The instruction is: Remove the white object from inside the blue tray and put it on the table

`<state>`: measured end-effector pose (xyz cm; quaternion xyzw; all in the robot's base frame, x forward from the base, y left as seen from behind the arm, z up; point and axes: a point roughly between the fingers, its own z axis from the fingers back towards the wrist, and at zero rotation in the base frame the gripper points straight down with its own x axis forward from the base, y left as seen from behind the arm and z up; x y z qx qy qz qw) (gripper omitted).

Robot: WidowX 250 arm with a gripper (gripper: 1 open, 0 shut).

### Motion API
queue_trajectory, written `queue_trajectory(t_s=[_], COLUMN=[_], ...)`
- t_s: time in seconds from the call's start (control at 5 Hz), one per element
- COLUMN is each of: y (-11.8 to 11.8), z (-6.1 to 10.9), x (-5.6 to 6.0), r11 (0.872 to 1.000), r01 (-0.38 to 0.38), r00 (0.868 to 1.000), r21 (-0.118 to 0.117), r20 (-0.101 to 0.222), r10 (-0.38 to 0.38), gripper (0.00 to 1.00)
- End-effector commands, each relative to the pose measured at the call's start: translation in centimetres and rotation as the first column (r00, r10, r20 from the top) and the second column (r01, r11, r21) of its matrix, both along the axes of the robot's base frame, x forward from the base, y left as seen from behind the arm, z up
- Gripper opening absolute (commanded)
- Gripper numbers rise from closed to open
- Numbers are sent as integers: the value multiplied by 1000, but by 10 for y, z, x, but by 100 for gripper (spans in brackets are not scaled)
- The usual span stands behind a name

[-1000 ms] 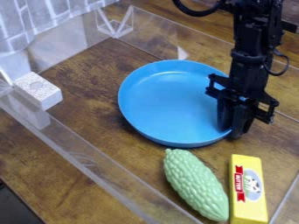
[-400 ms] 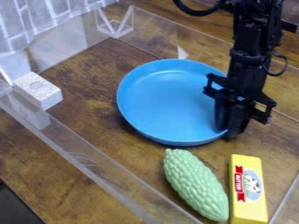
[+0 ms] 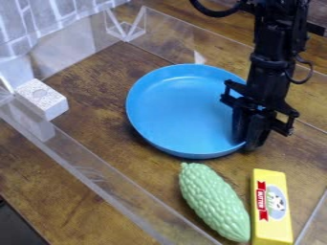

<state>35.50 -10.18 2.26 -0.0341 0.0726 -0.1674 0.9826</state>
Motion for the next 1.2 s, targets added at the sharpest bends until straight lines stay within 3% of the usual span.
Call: queue_trajectory(t_s=[0.0, 1.0], y=[7, 7], z=[9, 23], x=[3, -1], r11=[999, 996], r01=[34, 87], r00=[999, 996], r21=[2, 3], r20=[23, 17], r10=[-34, -87], gripper=[0, 0])
